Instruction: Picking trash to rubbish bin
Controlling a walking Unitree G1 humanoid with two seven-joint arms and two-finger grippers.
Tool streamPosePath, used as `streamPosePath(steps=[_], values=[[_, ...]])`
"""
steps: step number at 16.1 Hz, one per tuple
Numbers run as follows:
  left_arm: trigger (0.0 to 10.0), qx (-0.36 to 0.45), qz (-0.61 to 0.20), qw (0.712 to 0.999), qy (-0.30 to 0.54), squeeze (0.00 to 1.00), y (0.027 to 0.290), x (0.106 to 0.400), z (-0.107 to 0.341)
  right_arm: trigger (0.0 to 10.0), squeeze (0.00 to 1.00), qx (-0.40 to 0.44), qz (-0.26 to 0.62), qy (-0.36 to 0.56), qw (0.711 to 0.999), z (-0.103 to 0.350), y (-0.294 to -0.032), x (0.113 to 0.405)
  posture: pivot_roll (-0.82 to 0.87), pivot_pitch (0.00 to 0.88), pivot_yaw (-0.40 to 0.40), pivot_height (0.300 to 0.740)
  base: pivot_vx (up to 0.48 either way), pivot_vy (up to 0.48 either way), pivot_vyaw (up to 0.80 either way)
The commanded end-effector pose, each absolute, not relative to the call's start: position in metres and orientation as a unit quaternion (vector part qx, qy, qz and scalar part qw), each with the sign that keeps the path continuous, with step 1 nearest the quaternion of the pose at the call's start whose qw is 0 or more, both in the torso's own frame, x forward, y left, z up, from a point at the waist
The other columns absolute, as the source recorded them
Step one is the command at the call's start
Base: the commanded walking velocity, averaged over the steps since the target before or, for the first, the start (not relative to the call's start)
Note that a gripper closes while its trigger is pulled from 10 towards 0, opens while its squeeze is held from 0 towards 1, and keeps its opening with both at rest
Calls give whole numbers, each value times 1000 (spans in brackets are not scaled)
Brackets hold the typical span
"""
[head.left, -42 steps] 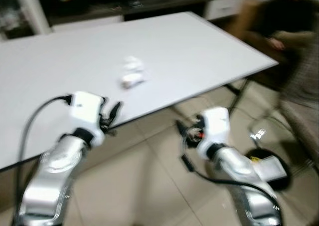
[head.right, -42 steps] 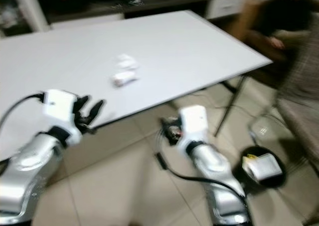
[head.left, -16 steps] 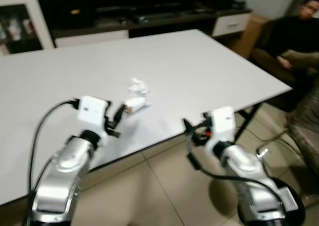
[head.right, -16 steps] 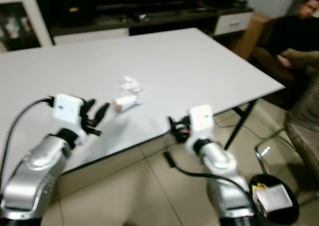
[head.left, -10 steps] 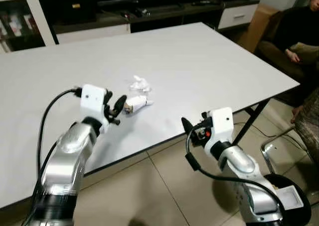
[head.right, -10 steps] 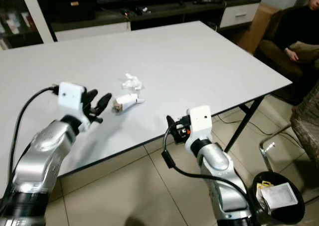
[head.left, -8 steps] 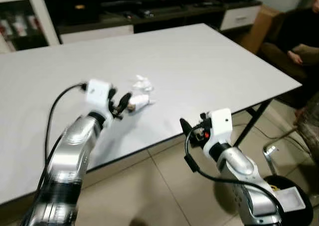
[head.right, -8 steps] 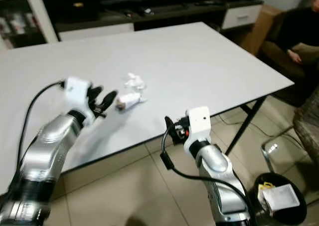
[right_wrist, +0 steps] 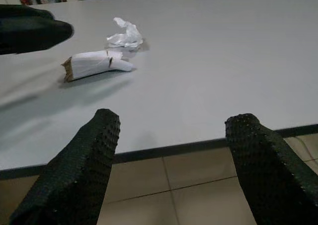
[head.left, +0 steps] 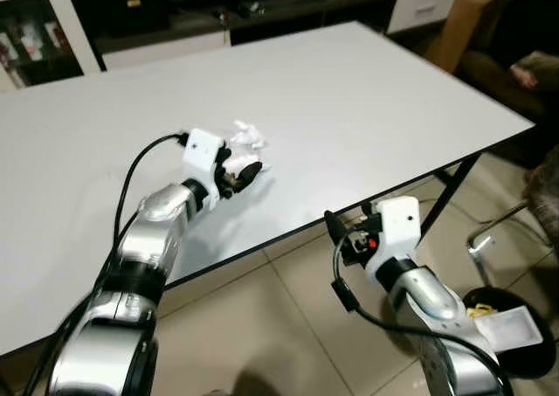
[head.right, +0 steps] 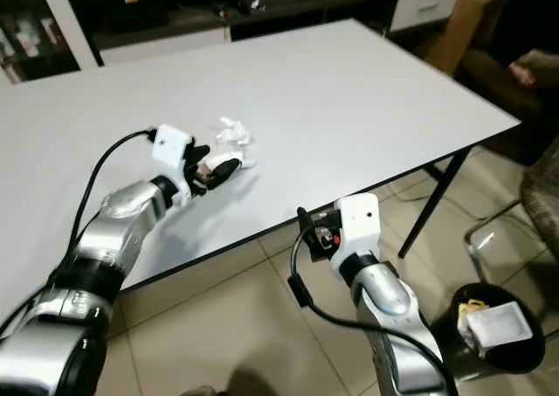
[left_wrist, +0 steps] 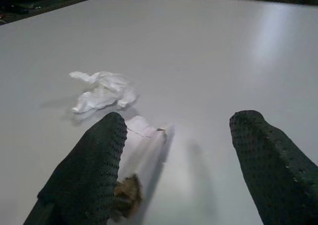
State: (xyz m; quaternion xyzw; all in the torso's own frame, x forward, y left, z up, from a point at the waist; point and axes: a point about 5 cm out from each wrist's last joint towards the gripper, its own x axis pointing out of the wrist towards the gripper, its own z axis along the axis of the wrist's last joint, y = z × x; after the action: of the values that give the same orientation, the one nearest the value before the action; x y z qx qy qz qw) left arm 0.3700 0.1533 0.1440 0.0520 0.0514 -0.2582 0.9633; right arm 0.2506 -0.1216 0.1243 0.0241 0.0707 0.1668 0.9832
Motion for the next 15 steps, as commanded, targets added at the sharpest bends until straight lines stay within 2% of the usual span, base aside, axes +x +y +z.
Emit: streamPosePath(steps=[1, 4, 9, 15], values=[[10000, 74, -237, 967, 56, 0, 159, 378, 145, 10000, 0, 38, 235, 64, 969, 135, -113, 237, -108, 148, 29, 740, 0, 0, 0], [10000, 59, -217, 972, 62, 0, 167, 383, 142, 10000, 0, 25, 350, 67, 934, 143, -97, 216, -131, 159, 30, 740, 0, 0, 0], [10000, 31, -235, 970, 55, 0, 157, 386, 142, 10000, 0, 0, 357, 62, 932, 153, -104, 212, -180, 175, 31, 740, 0, 0, 0], [10000, 138, -208, 966, 74, 0, 159, 390, 141, 10000, 0, 0, 364, 62, 929, 157, -101, 199, -220, 184, 62, 740, 0, 0, 0]])
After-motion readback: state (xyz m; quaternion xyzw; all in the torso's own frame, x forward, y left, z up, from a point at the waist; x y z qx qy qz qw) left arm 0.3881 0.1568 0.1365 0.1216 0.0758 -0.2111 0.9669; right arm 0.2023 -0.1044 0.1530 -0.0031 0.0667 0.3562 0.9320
